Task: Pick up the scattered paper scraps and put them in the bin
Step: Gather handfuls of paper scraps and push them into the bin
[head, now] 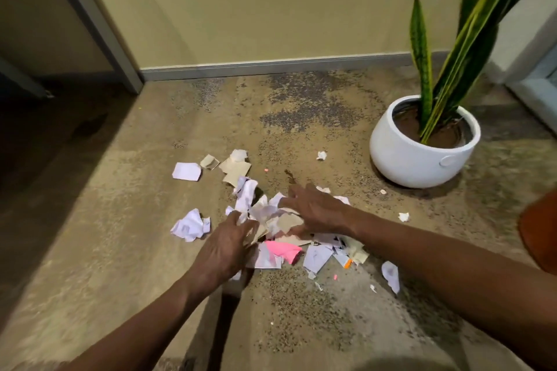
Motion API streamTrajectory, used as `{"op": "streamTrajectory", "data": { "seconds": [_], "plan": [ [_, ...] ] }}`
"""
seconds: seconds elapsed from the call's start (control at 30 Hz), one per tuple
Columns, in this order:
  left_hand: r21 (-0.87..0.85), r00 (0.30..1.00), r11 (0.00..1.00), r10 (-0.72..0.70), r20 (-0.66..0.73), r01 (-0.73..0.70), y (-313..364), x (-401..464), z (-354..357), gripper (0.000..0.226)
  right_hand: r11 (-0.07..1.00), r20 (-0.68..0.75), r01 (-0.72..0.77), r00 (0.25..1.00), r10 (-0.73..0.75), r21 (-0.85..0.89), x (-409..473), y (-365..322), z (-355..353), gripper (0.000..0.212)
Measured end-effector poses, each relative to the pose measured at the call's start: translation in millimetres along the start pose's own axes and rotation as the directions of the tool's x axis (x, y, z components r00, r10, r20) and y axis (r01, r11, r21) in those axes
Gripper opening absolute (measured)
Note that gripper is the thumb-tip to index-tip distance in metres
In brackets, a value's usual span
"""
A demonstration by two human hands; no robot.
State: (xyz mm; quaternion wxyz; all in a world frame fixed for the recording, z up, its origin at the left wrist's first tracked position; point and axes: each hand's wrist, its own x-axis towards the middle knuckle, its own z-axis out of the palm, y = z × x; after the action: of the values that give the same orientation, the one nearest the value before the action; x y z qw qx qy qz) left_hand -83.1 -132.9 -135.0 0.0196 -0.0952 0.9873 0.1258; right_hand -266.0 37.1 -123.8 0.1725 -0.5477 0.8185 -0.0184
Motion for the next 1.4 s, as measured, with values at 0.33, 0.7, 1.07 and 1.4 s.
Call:
{"op": "streamTrajectory", "data": {
  "seconds": [0.33,0.7,1.07,1.4],
  "plan": [
    [-0.433,0.971,0.878,-0.239,-0.028,0.203,30,20,-57,0.011,0.829,-0.121,-0.141,0.963,0.243,0.541,-44,11,-45,0.025],
    [-0.915,0.967,0.363,-0.238,0.09,0.175,108,52,-132,0.006,0.392,-0.029,-0.192,0.869,0.493,0.9,-114,26,-117,0.021],
    [-0.994,0.988,0.05,-0.12,0.095,0.102,232,100,-171,0.02,0.022,-0.072,0.08,0.713,0.698,0.997,-218,54,-188,0.007],
    [-1.0,0.984,0.027,0.178,-0.01,-0.016,405,117,-199,0.012,0.007,-0.147,0.386,0.333,0.931,0.923,-367,88,-236,0.01]
  ]
}}
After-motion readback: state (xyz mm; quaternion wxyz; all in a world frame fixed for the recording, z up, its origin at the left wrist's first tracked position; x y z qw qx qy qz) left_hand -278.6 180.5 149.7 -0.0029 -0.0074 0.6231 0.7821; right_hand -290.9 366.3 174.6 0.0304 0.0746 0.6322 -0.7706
